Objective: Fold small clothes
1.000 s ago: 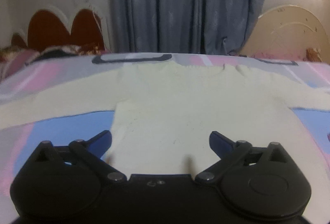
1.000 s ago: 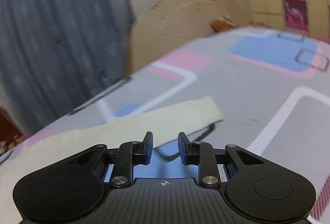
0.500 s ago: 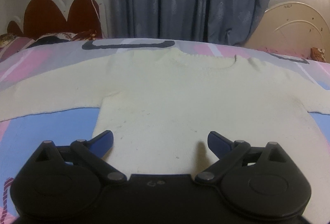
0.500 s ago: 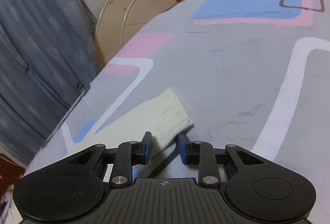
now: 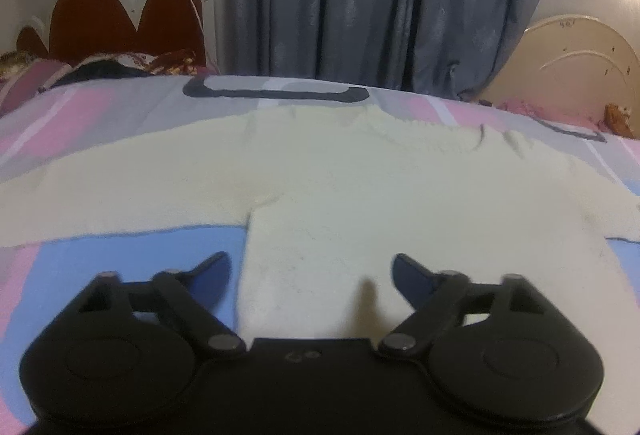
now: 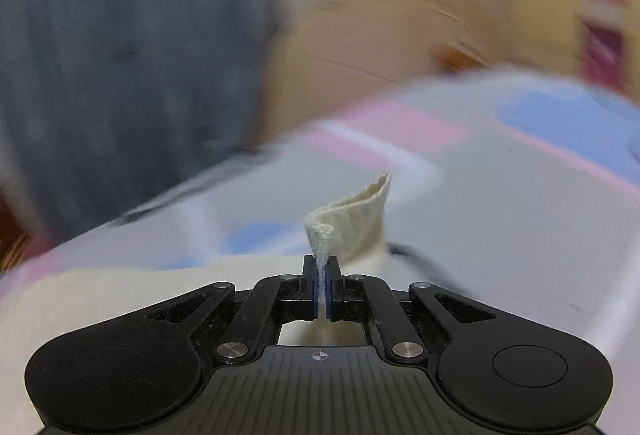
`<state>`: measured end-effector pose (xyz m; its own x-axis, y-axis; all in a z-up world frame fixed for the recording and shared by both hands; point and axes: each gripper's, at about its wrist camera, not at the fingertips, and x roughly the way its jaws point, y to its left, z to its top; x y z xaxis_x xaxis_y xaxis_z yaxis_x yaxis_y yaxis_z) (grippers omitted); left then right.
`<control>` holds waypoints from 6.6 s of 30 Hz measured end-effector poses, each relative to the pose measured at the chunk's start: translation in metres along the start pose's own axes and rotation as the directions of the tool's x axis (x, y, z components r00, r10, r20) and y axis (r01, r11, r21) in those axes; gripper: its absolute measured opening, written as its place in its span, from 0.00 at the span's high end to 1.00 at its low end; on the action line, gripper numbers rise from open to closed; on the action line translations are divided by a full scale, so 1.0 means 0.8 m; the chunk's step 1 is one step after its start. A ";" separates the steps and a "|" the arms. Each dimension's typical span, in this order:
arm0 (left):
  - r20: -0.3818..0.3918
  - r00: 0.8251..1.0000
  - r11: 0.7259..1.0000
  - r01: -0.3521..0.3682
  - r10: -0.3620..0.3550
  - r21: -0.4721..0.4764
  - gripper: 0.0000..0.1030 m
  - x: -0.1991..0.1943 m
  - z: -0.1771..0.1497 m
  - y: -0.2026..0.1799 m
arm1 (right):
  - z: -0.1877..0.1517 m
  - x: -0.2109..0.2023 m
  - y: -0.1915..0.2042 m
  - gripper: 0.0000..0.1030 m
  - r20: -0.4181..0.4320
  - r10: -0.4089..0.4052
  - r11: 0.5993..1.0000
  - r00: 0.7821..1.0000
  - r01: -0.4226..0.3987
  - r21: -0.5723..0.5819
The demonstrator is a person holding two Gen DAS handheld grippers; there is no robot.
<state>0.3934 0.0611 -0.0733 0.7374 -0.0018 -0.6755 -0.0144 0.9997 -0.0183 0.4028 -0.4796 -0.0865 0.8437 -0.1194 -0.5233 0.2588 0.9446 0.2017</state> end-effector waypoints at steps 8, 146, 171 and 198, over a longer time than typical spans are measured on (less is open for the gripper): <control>0.019 1.000 0.998 0.015 -0.014 -0.060 0.26 -0.004 0.017 0.010 | -0.072 0.000 0.271 0.98 -0.106 0.384 0.887 0.917 -0.398 -0.232; 0.193 0.972 0.593 0.076 0.136 -0.801 0.46 -0.025 -0.090 0.395 | -0.132 -0.091 0.257 1.00 -0.217 0.175 0.959 0.960 -0.216 -0.183; 0.239 0.928 0.947 0.312 -0.286 -0.079 0.98 0.030 0.089 0.011 | -0.103 -0.093 0.242 1.00 -0.168 0.133 0.981 0.977 -0.154 -0.115; 0.091 0.995 0.995 0.052 -0.044 -0.087 0.49 0.045 -0.017 0.076 | -0.101 -0.006 0.314 0.75 -0.277 0.349 0.919 0.895 -0.384 -0.083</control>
<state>0.4101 0.1215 -0.1088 0.7960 -0.0439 -0.6037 -0.0348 0.9924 -0.1180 0.4260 -0.2173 -0.1006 0.7154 0.3078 -0.6272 -0.1253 0.9397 0.3182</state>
